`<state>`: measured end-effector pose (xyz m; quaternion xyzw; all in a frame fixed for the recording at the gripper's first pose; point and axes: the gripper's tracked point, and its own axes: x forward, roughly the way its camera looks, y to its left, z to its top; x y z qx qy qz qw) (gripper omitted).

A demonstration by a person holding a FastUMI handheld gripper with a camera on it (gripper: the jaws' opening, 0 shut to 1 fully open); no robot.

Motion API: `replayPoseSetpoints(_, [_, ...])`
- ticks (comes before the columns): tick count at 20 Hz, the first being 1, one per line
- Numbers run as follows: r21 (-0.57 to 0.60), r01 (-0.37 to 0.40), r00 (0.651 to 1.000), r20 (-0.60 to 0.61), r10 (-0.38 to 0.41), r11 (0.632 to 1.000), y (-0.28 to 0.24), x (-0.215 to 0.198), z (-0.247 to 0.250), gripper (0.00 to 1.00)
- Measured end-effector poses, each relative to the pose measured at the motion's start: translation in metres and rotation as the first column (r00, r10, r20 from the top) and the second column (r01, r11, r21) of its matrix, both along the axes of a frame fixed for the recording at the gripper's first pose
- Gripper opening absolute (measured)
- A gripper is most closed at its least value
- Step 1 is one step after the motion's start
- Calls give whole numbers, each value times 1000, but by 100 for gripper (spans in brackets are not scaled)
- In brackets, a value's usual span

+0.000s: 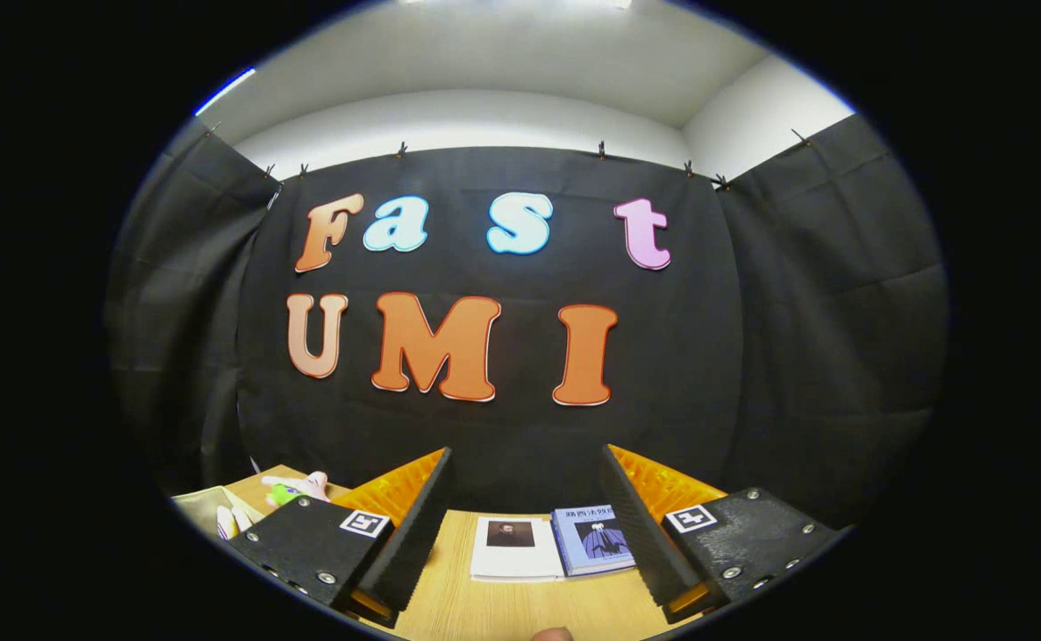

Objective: Open the storage box then place both shoes into the box .Put the left shoe in first, then the right shoe, with the right side of both shoes facing outward in a uniform manner.

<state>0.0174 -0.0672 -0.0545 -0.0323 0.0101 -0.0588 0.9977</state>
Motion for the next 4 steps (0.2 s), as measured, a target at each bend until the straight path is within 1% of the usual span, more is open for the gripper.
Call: replayPoseSetpoints(4, [21,23,1000,-19,-23,1000,-12,-1,-11,97])
